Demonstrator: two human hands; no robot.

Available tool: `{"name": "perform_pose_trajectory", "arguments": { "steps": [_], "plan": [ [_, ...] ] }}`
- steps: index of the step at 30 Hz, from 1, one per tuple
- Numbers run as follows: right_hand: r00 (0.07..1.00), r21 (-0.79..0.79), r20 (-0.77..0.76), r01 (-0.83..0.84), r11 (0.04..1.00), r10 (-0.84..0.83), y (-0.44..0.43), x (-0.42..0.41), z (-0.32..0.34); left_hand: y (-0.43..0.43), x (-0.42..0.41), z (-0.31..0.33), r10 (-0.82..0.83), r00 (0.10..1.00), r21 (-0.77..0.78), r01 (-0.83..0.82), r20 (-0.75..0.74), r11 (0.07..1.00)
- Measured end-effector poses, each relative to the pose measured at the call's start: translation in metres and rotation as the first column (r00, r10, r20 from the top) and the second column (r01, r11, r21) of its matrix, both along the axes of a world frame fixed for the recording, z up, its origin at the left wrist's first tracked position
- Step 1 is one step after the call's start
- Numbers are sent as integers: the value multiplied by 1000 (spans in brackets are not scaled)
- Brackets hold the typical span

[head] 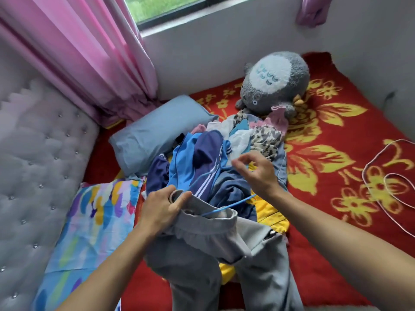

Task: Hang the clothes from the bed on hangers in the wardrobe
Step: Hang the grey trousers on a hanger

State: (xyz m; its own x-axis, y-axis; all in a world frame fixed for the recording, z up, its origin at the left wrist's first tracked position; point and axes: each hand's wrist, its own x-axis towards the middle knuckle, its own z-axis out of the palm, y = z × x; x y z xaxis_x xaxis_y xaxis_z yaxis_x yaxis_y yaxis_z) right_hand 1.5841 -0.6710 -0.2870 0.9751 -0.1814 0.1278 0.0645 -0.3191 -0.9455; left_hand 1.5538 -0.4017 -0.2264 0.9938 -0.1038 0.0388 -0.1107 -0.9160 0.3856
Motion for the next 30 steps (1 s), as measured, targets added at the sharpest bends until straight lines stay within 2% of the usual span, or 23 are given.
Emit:
{"name": "perform_pose_trajectory", "arguments": {
  "steps": [1, 2, 3, 4, 5, 7, 10, 12, 13, 15, 17, 19, 22, 24, 30],
  "plan": [
    [995, -19, 4, 96, 995, -96, -4, -8, -8, 6, 1, 2, 17, 999, -9, -16, 28, 1000],
    [988, -84, -56, 136, 987, -141, -6, -15, -18, 11, 1, 4, 32, 998, -20, -31, 51, 999],
    [975, -182, -183, 93, 979, -127, -5, -23, -30, 16, 0, 6, 39, 997, -31, -37, 66, 999],
    [933, -253, -356, -37, 967, -57, -1, -29, -45, 19, -2, 7, 40, 997, -43, -37, 67, 998],
    [862, -251, -505, -197, 948, 45, 6, -35, -60, 20, -4, 9, 33, 997, -61, -29, 63, 998],
    [709, -124, -685, -338, 933, 166, 26, -40, -94, 19, -12, 13, 16, 999, -100, -11, 52, 995],
    [645, 171, -728, -157, 973, 232, 58, -35, -119, 13, -27, 26, -6, 998, -146, 15, 60, 989],
    [575, 307, -756, -110, 945, 313, 74, -32, -117, 14, -35, 36, -23, 998, -160, 32, 56, 987],
    [542, 287, -772, -168, 943, 332, 78, -32, -116, 17, -38, 41, -26, 998, -174, 36, 57, 984],
    [503, 126, -807, -368, 921, 311, 77, -37, -118, 26, -42, 47, -21, 997, -205, 35, 71, 978],
    [534, -21, -798, -486, 873, 278, 66, -41, -122, 42, -45, 47, -4, 997, -192, 19, 76, 981],
    [632, -157, -751, -450, 879, 189, 39, -39, -121, 62, -52, 40, -7, 998, -123, 15, 65, 992],
    [723, -162, -688, -235, 958, 61, -16, -20, -104, 91, -67, 14, -34, 999, -30, 35, 24, 999],
    [753, -177, -658, -157, 972, 1, -48, -7, -85, 100, -72, -8, -70, 998, -4, 70, -2, 998],
    [856, -373, -518, -215, 903, -10, -70, 16, -22, 88, -53, -32, -161, 987, 131, 157, 20, 979]
  ]
}}
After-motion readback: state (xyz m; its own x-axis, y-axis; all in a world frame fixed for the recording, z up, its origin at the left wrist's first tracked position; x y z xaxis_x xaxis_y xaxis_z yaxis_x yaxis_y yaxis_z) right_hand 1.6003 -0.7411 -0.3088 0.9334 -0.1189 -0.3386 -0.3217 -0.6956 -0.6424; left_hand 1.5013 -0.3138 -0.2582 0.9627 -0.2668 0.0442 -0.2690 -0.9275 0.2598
